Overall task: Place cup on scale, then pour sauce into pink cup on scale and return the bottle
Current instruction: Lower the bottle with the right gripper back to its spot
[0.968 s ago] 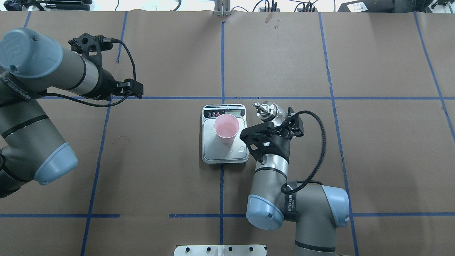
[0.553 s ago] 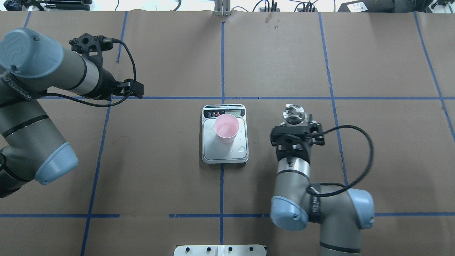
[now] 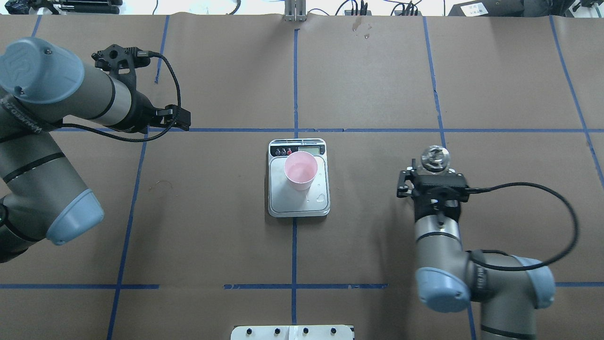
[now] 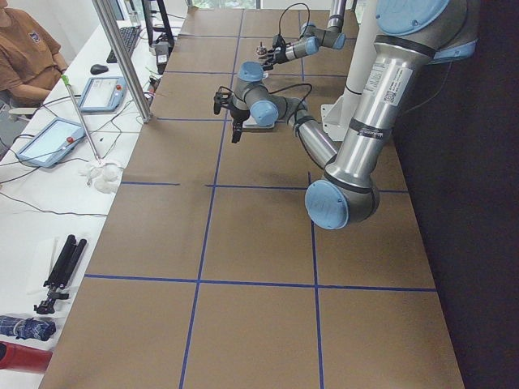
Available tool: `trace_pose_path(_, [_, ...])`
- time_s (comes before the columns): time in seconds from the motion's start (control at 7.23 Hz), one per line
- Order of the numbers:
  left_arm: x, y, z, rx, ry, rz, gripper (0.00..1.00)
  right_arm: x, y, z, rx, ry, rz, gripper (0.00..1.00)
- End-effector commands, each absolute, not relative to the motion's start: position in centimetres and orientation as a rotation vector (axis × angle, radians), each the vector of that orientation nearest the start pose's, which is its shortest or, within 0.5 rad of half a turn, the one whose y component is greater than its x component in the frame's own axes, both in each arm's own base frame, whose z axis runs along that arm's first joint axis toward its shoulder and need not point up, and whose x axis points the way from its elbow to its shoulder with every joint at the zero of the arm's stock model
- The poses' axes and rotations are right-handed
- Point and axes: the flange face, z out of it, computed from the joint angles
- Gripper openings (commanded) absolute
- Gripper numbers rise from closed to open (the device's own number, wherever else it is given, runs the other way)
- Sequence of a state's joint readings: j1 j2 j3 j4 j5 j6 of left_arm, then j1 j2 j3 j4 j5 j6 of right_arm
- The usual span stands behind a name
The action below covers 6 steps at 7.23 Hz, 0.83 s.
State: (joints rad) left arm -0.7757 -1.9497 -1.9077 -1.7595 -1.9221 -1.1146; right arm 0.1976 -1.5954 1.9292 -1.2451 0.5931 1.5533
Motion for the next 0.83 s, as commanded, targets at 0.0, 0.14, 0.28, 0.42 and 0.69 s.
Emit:
trace_pose_path(0.0, [35.1, -48.2, 27.9, 0.251, 0.921, -0.135, 1.0, -39.9, -30.0, 46.9, 1.001, -0.52, 0.491, 0.0])
trace_pose_path(0.14, [34.9, -48.2, 27.7, 0.253, 0.923, -0.136, 1.0, -39.9, -29.9, 47.1, 0.997, -0.526, 0.503, 0.0])
trace_pose_path(0.28, [35.0, -48.1, 27.6, 0.253, 0.924, -0.134, 1.0, -40.1, -29.9, 47.3, 0.987, -0.539, 0.52, 0.0])
trace_pose_path(0.42, [34.9, -48.2, 27.7, 0.254, 0.923, -0.138, 1.0, -40.1, -29.9, 47.3, 0.986, -0.54, 0.523, 0.0])
trace_pose_path(0.69, [34.9, -48.1, 27.6, 0.255, 0.924, -0.138, 1.0, -40.7, -29.9, 48.4, 0.976, -0.541, 0.546, 0.0])
